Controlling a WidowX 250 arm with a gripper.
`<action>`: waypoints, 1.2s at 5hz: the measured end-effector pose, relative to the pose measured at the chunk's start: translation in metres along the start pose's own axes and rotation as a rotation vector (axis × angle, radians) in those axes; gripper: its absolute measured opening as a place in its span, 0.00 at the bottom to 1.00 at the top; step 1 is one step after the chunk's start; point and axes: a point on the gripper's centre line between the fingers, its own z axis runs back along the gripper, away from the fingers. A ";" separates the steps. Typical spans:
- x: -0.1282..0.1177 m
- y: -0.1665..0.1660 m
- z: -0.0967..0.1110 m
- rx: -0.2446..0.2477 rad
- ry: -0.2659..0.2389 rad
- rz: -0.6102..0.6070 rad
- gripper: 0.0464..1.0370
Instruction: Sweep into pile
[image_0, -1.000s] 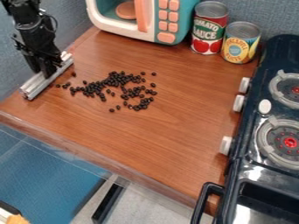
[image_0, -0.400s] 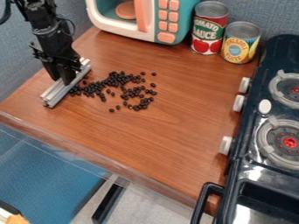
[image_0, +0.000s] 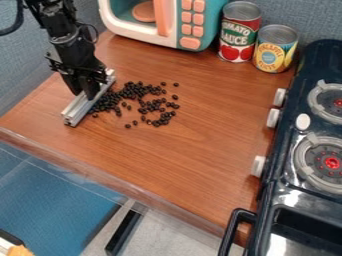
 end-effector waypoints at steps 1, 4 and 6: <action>0.000 -0.013 -0.001 -0.009 -0.012 -0.006 0.29; -0.001 -0.060 -0.004 -0.069 -0.023 -0.011 0.29; -0.001 -0.083 -0.005 -0.107 -0.027 0.001 0.29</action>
